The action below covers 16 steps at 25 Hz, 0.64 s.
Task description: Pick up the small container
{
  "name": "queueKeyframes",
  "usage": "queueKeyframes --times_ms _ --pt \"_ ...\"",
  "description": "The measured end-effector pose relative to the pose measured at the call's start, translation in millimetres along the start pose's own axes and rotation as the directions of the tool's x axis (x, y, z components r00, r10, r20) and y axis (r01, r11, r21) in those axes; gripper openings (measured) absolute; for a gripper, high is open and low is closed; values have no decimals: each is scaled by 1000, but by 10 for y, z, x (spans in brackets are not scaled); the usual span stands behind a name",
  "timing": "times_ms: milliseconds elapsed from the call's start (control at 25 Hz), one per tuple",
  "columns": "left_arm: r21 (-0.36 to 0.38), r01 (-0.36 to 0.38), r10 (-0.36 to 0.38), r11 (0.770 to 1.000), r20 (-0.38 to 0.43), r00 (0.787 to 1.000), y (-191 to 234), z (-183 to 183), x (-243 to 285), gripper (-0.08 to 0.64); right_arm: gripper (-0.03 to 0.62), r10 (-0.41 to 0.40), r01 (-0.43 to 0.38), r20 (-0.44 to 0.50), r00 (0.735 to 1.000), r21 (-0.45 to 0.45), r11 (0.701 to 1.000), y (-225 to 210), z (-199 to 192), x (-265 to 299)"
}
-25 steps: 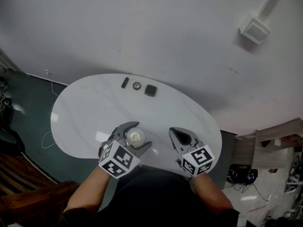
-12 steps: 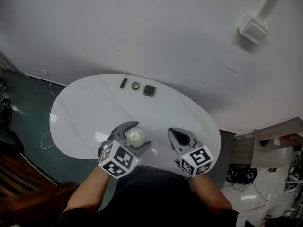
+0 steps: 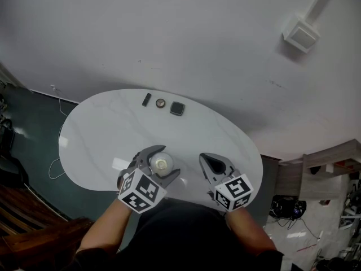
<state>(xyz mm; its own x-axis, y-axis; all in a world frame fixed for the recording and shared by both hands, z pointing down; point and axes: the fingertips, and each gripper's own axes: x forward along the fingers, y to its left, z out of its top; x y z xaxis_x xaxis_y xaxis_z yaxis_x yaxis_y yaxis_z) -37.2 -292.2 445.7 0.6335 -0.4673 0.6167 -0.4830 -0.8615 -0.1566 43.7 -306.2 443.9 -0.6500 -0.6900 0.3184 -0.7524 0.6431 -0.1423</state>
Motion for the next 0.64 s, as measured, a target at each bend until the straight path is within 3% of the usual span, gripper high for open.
queueKeyframes --times_ms 640 --pt "-2 -9 9 1000 5 1000 32 5 -1 344 -4 0 0 0 1000 -3 1000 -4 1 8"
